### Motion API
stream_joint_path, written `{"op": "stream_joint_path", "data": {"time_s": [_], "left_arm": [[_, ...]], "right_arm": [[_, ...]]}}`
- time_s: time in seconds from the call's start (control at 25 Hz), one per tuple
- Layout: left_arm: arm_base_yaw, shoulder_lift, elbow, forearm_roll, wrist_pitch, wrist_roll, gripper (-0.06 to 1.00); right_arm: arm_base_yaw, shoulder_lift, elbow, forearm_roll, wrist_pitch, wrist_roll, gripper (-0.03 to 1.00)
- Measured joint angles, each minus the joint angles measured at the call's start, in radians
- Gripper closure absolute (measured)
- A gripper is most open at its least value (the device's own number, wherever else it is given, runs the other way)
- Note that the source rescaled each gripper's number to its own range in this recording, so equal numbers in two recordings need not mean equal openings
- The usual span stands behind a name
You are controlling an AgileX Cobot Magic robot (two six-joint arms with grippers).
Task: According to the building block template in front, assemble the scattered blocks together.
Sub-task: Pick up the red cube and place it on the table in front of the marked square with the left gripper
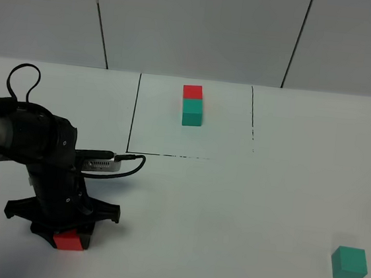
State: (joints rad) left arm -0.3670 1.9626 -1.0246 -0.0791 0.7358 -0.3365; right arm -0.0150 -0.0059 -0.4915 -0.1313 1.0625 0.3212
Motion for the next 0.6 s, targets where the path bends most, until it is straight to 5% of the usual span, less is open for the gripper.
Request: {"op": "stream_joint_path", "data": {"time_s": [0.28, 0.6], "left_arm": [[0.000, -0.027, -0.087, -0.006, 0.075, 0.209, 0.94], [0.000, -0.009, -0.367, -0.006, 0.165, 0.729, 0.94]], "right_arm": [[0.000, 0.000, 0.000, 0.000, 0.000, 0.000, 0.14], [0.000, 0.000, 0.000, 0.000, 0.000, 0.000, 0.14]]}}
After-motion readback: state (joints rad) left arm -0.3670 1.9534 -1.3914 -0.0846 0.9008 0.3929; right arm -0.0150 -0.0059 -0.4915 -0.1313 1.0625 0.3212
